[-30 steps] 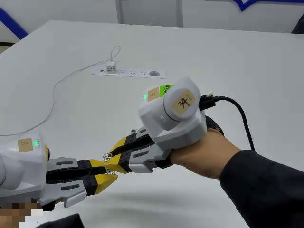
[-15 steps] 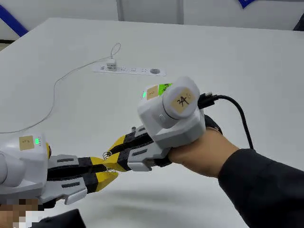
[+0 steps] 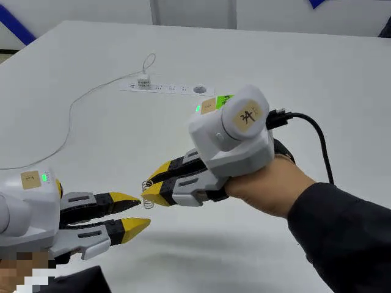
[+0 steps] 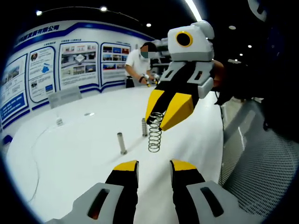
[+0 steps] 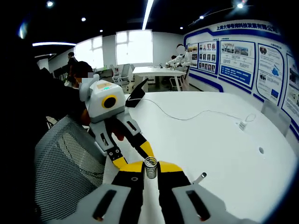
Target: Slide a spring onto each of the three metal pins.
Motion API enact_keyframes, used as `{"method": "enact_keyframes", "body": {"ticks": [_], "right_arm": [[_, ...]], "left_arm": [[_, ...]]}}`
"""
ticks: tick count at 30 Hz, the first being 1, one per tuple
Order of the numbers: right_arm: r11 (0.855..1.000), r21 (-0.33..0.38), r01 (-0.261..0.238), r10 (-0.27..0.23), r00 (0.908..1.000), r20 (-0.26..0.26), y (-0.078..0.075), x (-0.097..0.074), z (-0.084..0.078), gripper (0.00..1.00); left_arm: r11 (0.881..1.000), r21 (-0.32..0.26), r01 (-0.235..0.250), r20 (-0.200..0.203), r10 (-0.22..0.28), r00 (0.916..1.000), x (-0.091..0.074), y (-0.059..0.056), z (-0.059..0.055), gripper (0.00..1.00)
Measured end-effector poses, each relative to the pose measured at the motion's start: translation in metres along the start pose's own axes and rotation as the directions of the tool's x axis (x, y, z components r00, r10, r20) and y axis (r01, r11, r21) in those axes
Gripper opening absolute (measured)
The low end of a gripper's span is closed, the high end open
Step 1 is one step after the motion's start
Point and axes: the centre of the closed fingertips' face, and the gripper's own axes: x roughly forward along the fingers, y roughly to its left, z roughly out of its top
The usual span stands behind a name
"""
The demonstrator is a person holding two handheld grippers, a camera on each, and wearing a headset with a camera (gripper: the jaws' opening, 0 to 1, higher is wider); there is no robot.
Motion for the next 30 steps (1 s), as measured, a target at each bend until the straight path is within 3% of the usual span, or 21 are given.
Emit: {"method": "enact_keyframes", "body": {"ticks": [10,18,30], "right_arm": [[0.994,0.013,0.112,-0.112,0.9934,0.023,-0.041,-0.016,0.007,0.12],[0.970,0.073,0.232,-0.235,0.9715,0.030,-0.087,-0.020,0.001,0.12],[0.965,0.105,0.239,-0.241,0.9705,0.007,-0.106,-0.001,-0.012,0.12]], "left_arm": [[0.999,-0.035,-0.033,0.003,0.033,0.9994,-0.001,0.006,0.000,0.43],[0.997,-0.056,-0.044,-0.008,0.044,0.9990,-0.001,0.007,-0.002,0.53],[0.996,-0.066,-0.052,-0.011,0.051,0.9986,-0.001,0.009,-0.003,0.58]]}}
